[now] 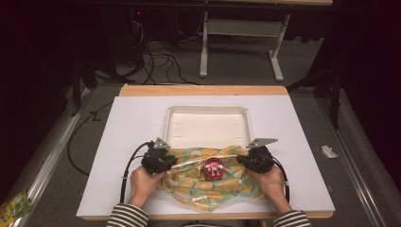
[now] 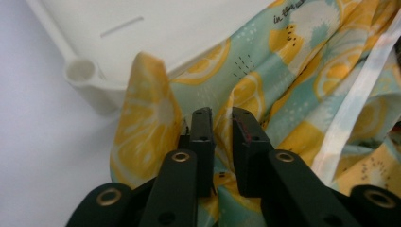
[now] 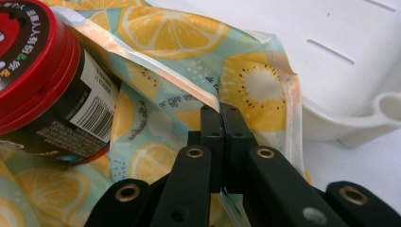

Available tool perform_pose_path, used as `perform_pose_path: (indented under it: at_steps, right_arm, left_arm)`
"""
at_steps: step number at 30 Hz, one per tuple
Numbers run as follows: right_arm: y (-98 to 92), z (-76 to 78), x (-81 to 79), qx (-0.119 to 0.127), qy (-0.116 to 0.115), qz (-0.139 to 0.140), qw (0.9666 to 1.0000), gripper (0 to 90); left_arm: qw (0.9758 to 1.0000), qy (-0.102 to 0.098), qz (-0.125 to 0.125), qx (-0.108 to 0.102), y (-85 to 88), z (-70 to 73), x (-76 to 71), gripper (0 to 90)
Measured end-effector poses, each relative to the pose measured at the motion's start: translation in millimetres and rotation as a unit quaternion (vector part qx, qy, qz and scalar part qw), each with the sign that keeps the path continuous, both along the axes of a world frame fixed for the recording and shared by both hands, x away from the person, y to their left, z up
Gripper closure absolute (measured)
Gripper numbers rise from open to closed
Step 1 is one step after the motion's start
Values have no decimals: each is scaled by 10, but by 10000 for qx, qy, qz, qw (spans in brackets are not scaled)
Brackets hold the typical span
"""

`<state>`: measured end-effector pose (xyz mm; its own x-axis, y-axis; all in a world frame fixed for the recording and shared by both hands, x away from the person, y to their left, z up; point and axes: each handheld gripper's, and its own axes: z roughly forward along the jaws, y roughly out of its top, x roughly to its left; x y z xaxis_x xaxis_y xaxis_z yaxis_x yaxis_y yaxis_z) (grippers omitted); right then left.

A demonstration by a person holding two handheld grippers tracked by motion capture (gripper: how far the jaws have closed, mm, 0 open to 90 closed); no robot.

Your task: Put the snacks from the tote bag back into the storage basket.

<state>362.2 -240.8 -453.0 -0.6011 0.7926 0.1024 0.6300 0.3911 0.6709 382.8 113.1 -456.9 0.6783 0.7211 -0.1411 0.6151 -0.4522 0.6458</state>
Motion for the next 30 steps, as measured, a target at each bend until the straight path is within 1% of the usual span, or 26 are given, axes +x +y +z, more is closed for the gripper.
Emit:
perform_pose_path:
  at_steps: [3, 5, 6, 7, 9, 10, 12, 15, 17, 18, 20, 21, 24, 25, 30]
  right_arm:
    - [-8, -21, -22, 12, 42, -21, 10000, 900]
    - [-21, -35, -33, -39, 35, 15, 10000, 900]
    - [-28, -39, -39, -55, 60, 3, 10000, 900]
    - [-36, -51, -40, -47, 69, -20, 10000, 900]
    - [-60, -81, -40, -47, 107, -88, 9999, 900]
    - [-72, -101, -40, -47, 132, -122, 9998, 900]
    - [-103, -145, -31, -56, 186, -205, 9996, 900]
    - [-139, -168, -33, 34, 230, -311, 9992, 900]
    - [-152, -174, -29, 14, 193, -327, 9993, 900]
    - [-154, -175, -30, 26, 191, -376, 9991, 900]
    - [-157, -178, -37, 45, 183, -398, 9990, 900]
    - [-156, -180, -48, 14, 138, -397, 9991, 894]
    - [-156, -179, -80, -9, 76, -433, 9990, 860]
    - [-158, -179, -93, -11, 44, -452, 9990, 843]
    - [-147, -145, -156, 6, -100, -490, 9987, 746]
  left_arm:
    - [10000, 39, 60, 47, -3, -73, -2, 825]
    - [9999, 11, 103, 103, 0, -106, 1, 834]
    - [9999, -4, 134, 68, 3, -120, 1, 835]
    - [9998, -28, 162, 56, 8, -125, -1, 838]
    - [9997, -126, 178, 108, 7, -131, -8, 839]
    - [9995, -203, 203, 108, 7, -142, -13, 840]
    - [9995, -224, 236, 56, 13, -152, -15, 843]
    - [9991, -343, 244, 43, 19, -170, -35, 844]
    - [9986, -454, 274, -60, 41, -199, -50, 846]
    - [9983, -477, 297, -138, 54, -213, -60, 846]
    - [9976, -604, 279, -187, 72, -239, -84, 846]
    - [9974, -634, 275, -205, 76, -245, -89, 846]
    - [9963, -710, 275, -395, 115, -284, -104, 844]
    - [9962, -713, 285, -424, 120, -287, -104, 842]
    - [9959, -792, 208, -376, 110, -287, -121, 807]
